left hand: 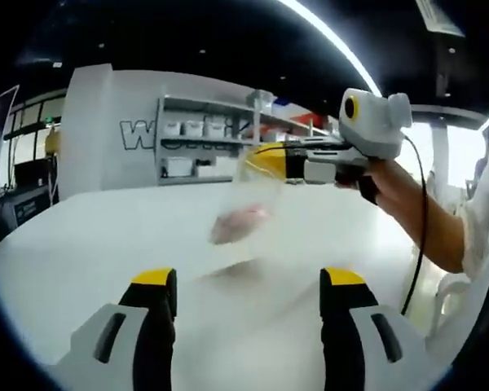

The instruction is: Open the resealable bag by pulling the two sides of the seal apart until the entire bag opening is separated and visibly accessible.

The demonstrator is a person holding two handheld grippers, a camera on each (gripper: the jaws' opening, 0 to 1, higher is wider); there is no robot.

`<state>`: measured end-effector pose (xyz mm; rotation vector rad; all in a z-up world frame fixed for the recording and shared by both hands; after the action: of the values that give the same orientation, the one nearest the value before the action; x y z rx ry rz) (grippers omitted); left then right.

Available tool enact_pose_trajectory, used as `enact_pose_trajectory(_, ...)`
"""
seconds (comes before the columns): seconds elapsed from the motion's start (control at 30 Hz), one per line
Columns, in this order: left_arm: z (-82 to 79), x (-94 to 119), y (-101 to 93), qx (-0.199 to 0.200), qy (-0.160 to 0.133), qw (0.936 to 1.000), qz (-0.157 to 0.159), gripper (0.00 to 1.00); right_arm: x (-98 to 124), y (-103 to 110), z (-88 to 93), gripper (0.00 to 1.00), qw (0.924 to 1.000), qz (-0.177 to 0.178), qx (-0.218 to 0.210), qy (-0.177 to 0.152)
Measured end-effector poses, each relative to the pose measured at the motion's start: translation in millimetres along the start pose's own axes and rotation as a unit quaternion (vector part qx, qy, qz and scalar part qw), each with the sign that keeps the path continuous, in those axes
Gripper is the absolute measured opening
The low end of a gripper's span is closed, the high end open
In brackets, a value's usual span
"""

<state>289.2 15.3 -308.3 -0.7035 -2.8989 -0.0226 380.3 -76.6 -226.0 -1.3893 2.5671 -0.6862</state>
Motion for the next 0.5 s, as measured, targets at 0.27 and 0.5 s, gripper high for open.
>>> enact_pose_trajectory(0.27,2.1,-2.4,0.4,0.000,0.003,1.0000,0.001,0.70,-11.7,-19.0,4.7,0.00,0.9998,0.002,-0.018,-0.004)
enact_pose_trajectory(0.5,2.7,-0.8,3.1,0.002,0.005,1.0000,-0.004,0.70,-22.7,-36.5,9.1,0.00,0.9995,0.007,-0.031,-0.002)
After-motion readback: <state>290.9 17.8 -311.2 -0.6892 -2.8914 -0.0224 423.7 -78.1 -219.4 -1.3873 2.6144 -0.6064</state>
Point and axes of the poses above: the point that each gripper's makers call its tool centre point, and the gripper's own axes: x roughly backward along the fingers, y roughly to its left, z roughly out of its underside, the point moved 4 cm from there along x, roughly backward along the fingers, and after that the axes turned 1 degree about -x, right-handed, at the moved point
